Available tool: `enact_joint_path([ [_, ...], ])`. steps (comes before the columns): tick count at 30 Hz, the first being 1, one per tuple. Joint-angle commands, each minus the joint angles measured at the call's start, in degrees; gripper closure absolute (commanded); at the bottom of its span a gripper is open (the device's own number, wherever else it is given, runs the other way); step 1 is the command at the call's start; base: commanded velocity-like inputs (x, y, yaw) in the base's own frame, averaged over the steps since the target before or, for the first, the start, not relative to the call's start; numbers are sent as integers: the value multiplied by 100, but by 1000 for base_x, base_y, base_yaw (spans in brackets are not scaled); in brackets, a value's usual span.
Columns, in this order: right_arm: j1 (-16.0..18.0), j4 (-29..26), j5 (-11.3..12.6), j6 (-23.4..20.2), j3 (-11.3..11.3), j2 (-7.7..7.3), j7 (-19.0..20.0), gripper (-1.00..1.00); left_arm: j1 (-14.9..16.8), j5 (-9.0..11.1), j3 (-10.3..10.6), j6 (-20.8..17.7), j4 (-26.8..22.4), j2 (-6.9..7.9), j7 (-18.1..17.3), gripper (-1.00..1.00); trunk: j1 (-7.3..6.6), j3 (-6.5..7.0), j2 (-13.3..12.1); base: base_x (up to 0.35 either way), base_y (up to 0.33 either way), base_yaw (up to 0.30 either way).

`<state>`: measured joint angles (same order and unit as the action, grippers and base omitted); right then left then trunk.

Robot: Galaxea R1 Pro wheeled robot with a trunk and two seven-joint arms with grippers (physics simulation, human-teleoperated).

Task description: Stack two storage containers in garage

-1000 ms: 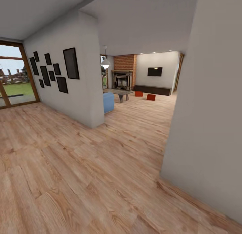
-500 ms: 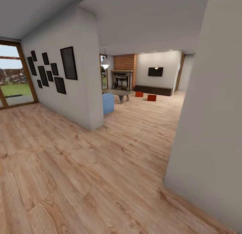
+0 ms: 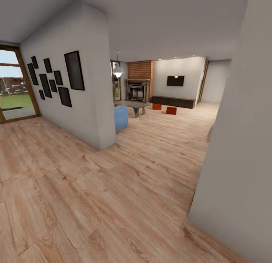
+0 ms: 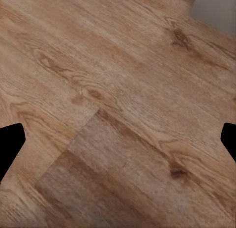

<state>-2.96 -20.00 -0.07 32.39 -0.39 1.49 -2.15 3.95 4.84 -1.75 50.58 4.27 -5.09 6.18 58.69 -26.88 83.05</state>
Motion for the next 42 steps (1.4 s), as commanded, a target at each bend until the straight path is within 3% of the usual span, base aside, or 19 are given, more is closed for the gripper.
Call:
enact_joint_path([
  [1, -3, -9, -2, 4, -5, 1, -22, -100, 10, 8, -15, 31, 21, -1, -3, -100, 4, -5, 2, 326, 0, 0],
  [24, -3, -9, -2, 4, -19, 1, -2, -100, 10, 8, -11, 31, 21, -1, 0, -100, 4, -5, 2, 326, 14, -6],
  [42, -3, -9, -2, 4, -22, 1, 8, -100, 10, 8, -14, 31, 21, -1, 0, -100, 4, -5, 2, 310, 140, -249],
])
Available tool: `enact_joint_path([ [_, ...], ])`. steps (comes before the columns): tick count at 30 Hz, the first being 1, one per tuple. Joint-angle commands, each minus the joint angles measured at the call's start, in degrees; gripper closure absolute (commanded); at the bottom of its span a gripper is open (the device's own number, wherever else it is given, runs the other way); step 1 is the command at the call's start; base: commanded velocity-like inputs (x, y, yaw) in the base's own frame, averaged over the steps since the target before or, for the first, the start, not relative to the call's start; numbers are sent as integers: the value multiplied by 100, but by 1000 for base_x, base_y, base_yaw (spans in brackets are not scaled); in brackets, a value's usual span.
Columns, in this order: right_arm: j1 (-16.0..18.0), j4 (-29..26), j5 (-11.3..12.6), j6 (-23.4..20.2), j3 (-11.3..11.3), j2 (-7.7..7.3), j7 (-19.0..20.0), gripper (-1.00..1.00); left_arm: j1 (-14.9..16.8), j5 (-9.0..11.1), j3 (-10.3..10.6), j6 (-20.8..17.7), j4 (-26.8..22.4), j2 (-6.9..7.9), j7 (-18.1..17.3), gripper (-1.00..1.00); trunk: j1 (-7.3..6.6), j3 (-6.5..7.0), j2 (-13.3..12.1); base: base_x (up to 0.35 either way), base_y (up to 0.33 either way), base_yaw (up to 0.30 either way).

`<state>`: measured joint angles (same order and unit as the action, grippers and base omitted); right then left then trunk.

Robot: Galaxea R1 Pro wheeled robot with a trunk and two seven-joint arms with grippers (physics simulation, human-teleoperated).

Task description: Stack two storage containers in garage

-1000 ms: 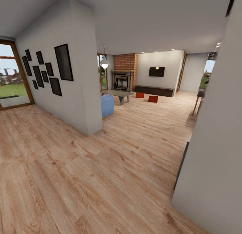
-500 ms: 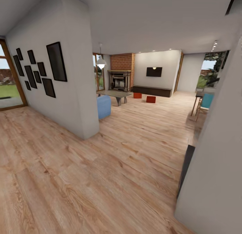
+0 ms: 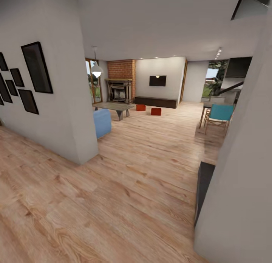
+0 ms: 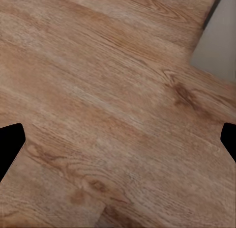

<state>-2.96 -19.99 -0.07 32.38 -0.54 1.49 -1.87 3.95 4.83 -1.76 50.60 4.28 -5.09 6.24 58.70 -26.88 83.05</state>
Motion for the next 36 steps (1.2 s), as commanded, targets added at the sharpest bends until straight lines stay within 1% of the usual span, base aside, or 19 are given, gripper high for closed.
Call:
enact_joint_path([
  [1, -3, -10, -1, 5, -5, 0, -22, -100, 9, 9, -13, 29, 20, -1, -7, -100, 3, -5, 3, 289, 207, -56],
  [10, -3, -10, -1, 5, 1, 0, -24, -100, 9, 9, -12, 29, 20, -1, -3, -100, 3, -5, 3, 289, 202, -10],
  [16, -3, -11, -1, 5, 1, 0, -24, -100, 9, 9, -17, 29, 20, -1, 0, -100, 3, -5, 3, 291, 133, 0],
  [19, -3, -10, -1, 5, 1, 0, -24, -100, 9, 9, -16, 29, 20, -1, 0, -100, 3, -5, 3, 307, 40, -92],
  [30, -3, -10, -1, 5, 1, 0, -23, -100, 9, 9, -18, 29, 20, -1, 0, -100, 3, -5, 3, 312, 4, -211],
  [36, -3, -9, -1, 5, -3, 0, -24, -100, 9, 9, -15, 29, 20, -1, 0, -100, 3, -5, 3, 313, 0, -48],
])
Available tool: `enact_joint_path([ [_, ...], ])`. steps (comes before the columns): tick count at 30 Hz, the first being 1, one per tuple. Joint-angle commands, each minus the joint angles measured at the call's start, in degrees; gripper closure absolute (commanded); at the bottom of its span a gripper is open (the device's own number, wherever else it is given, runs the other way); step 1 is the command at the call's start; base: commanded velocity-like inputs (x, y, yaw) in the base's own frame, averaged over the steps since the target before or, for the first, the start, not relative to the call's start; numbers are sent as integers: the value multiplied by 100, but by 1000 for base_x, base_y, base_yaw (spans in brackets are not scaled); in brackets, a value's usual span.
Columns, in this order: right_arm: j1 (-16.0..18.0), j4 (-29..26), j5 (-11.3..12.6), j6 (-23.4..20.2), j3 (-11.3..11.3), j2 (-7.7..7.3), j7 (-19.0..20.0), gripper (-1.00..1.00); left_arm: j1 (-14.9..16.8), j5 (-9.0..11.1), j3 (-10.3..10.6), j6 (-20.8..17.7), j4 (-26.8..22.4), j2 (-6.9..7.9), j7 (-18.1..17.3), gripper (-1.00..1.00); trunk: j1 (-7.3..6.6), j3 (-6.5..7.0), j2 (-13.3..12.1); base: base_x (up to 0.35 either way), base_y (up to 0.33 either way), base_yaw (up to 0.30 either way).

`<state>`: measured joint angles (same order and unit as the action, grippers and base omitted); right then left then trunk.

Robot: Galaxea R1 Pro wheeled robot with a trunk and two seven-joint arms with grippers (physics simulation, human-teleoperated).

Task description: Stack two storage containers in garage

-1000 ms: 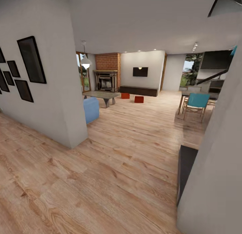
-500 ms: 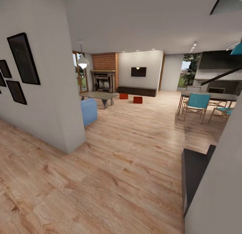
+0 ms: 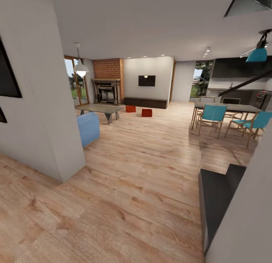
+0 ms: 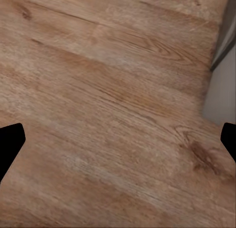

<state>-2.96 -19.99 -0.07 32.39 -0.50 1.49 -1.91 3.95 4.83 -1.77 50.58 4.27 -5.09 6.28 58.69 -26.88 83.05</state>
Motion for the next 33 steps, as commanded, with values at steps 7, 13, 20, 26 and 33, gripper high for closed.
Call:
enact_joint_path([
  [7, -3, -10, -2, 6, -11, 0, -35, -100, 10, 9, -13, 31, 21, -1, -3, -100, 3, -5, 2, 313, 0, -3],
  [13, -3, -11, -2, 10, -6, 0, -43, -100, 10, 9, -12, 31, 21, -1, -3, -100, 3, -5, 2, 313, 0, 0],
  [20, -3, -8, -2, 13, -3, 0, -22, -100, 10, 9, -12, 31, 21, -1, -3, -100, 3, -5, 2, 316, 0, 0],
  [26, -3, -12, -2, 13, -10, 0, -20, -100, 10, 9, -11, 31, 21, -1, -3, -100, 3, -5, 2, 322, 0, 0],
  [33, -3, -7, -2, 18, -5, 0, -33, -100, 10, 9, -13, 31, 21, -1, -3, -100, 3, -5, 2, 323, 0, 0],
])
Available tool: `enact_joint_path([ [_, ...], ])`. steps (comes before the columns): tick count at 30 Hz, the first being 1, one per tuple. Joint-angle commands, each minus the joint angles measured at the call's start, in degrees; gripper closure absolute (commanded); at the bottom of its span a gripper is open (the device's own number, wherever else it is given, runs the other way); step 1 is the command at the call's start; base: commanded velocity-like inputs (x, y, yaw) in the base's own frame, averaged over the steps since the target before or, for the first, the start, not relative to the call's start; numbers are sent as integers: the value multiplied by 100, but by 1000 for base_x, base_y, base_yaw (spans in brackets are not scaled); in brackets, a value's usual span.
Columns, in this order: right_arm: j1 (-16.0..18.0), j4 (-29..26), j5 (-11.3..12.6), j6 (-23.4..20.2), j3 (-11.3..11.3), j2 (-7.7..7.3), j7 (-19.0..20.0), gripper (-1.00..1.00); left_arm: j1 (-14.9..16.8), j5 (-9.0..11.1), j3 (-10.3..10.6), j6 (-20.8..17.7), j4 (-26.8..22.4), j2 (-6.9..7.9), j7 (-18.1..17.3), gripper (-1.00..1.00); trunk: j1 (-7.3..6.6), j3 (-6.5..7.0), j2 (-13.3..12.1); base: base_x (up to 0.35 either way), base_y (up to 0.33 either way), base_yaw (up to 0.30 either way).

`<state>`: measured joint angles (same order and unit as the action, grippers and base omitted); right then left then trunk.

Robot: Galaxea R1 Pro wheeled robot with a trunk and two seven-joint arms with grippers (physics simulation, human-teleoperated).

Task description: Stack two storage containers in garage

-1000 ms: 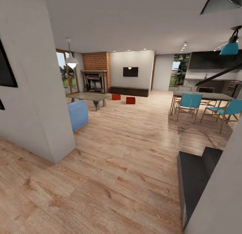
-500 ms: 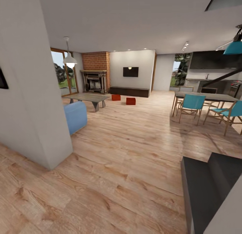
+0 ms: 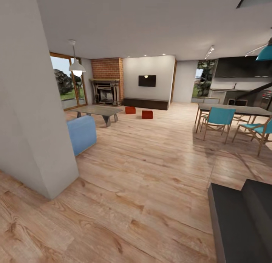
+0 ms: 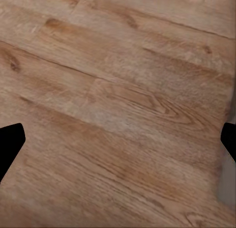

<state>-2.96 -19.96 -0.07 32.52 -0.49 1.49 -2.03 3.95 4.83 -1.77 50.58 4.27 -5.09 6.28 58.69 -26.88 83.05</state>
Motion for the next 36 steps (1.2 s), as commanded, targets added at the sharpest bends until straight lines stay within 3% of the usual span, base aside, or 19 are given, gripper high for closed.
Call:
enact_joint_path([
  [1, -3, -10, -2, 3, -5, 1, -24, -100, 10, 9, -15, 31, 21, -1, -3, -100, 4, -5, 2, 323, 0, 0],
  [36, -3, -8, -2, 0, -13, 1, -26, -100, 10, 14, -17, 40, 21, 12, -4, -100, 4, -5, 2, 326, 0, 0],
])
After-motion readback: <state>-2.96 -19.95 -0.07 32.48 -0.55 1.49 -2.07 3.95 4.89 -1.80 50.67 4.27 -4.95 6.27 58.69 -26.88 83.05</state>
